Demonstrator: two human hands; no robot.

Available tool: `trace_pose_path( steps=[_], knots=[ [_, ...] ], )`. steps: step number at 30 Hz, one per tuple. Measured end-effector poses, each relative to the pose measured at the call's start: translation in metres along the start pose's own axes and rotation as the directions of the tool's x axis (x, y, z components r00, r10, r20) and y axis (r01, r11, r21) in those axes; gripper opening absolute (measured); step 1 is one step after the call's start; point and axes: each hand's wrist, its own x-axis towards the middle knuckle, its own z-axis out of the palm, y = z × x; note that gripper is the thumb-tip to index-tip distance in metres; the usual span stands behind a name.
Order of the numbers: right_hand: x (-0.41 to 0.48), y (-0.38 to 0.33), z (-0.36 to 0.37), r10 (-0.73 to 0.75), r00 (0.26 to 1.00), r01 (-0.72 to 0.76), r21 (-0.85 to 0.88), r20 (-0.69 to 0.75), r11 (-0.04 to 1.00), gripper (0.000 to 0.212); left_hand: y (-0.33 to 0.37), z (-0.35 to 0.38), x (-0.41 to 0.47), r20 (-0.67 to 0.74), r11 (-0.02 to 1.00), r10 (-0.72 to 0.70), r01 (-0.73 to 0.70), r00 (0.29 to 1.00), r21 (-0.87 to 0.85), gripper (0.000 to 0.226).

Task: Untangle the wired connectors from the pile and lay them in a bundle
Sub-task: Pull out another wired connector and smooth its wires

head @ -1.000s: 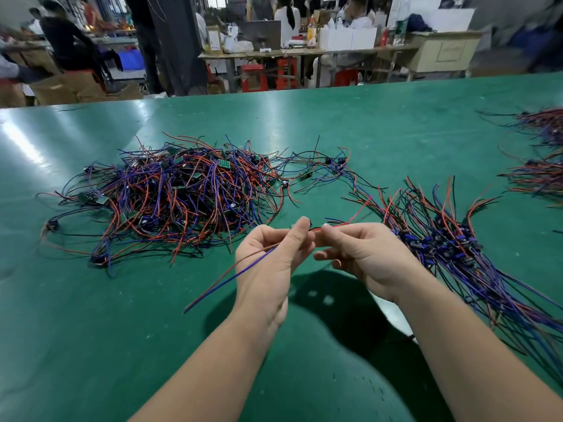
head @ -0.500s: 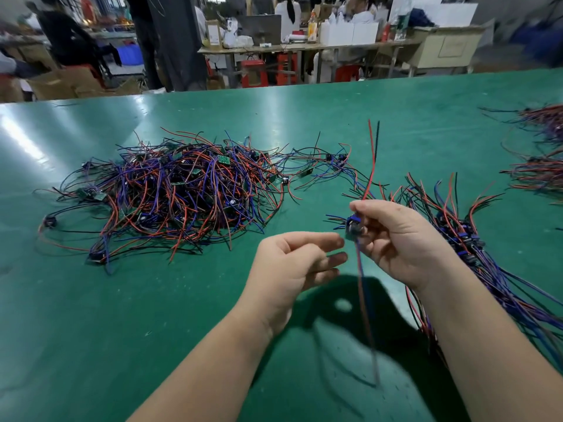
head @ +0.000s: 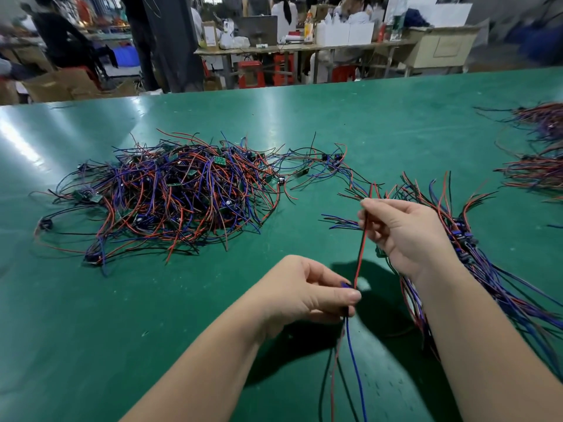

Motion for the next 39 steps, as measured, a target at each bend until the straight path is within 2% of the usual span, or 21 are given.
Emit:
trace_pose_path(
  steps=[4,7,10,13,15,17,18,20,22,24,25,27,30,33,35,37,39],
  knots=[
    [0.002,-0.003,-0.009,-0.068,0.994,0.065,-0.034,-0.090,0.997,0.014,-0.002,0.000,-0.002,0.038,0.996,-0.067,0.065,0.997,0.057,0.008],
    [0.004,-0.005,-0.010,-0.029,0.994,0.026,-0.028,-0.109,0.999,0.016,-0.003,-0.001,-0.002,0.029,0.994,-0.070,0.067,0.997,0.089,0.009],
    [0.005,-0.004,-0.009,0.022,0.997,-0.017,0.073,-0.073,0.997,0.016,-0.002,-0.005,-0.001,0.019,0.996,-0.059,0.057,0.998,0.074,0.010],
    [0.008,-0.004,-0.012,-0.027,0.997,0.041,0.218,-0.069,0.975,0.007,0.000,-0.008,0.000,-0.034,1.000,-0.015,0.015,0.999,-0.012,0.008],
    [0.012,-0.006,-0.015,-0.082,0.982,0.107,0.147,-0.169,0.983,0.008,0.002,-0.011,0.004,-0.129,0.994,0.015,-0.029,0.991,-0.101,0.007],
    [0.011,-0.008,-0.017,-0.210,0.953,0.199,-0.069,-0.221,0.978,0.021,0.003,-0.014,0.008,-0.235,0.977,0.019,-0.068,0.972,-0.203,0.008],
    [0.007,-0.009,-0.015,-0.278,0.947,0.251,-0.170,-0.159,0.953,0.023,0.003,-0.016,0.010,-0.278,0.966,0.016,-0.087,0.960,-0.245,0.010],
    [-0.006,-0.005,-0.006,-0.308,0.940,0.340,-0.346,0.145,0.874,0.023,0.004,-0.018,0.012,-0.338,0.946,0.014,-0.122,0.941,-0.302,0.015],
    [-0.019,0.004,0.006,-0.178,0.879,0.418,-0.533,0.443,0.735,0.017,0.003,-0.019,0.013,-0.371,0.925,0.014,-0.153,0.929,-0.347,0.023],
    [-0.027,0.016,0.017,-0.118,0.829,0.510,-0.653,0.547,0.559,0.021,0.003,-0.020,0.014,-0.381,0.909,0.031,-0.185,0.924,-0.373,0.025],
    [-0.028,0.021,0.021,-0.157,0.825,0.542,-0.679,0.544,0.495,0.023,0.003,-0.021,0.014,-0.384,0.901,0.043,-0.201,0.922,-0.384,0.026],
    [-0.029,0.025,0.026,-0.261,0.825,0.563,-0.689,0.502,0.456,0.021,0.003,-0.023,0.015,-0.394,0.900,0.053,-0.215,0.918,-0.380,0.031],
    [-0.027,0.027,0.026,-0.338,0.840,0.542,-0.691,0.424,0.478,0.014,0.004,-0.023,0.016,-0.362,0.916,0.079,-0.211,0.929,-0.342,0.041],
    [-0.023,0.023,0.020,-0.313,0.886,0.463,-0.694,0.343,0.551,0.015,0.005,-0.022,0.015,-0.303,0.938,0.072,-0.168,0.950,-0.305,0.049],
    [-0.018,0.017,0.012,-0.310,0.910,0.411,-0.697,0.275,0.588,0.014,0.005,-0.022,0.015,-0.295,0.949,0.045,-0.133,0.955,-0.286,0.044],
    [-0.010,0.010,0.000,-0.371,0.910,0.377,-0.743,0.185,0.553,0.011,0.006,-0.025,0.016,-0.348,0.958,0.031,-0.127,0.937,-0.256,0.034],
    [-0.002,0.002,-0.015,-0.439,0.892,0.316,-0.840,0.105,0.441,0.009,0.008,-0.034,0.016,-0.484,0.967,0.073,-0.180,0.872,-0.179,0.025]
  ],
)
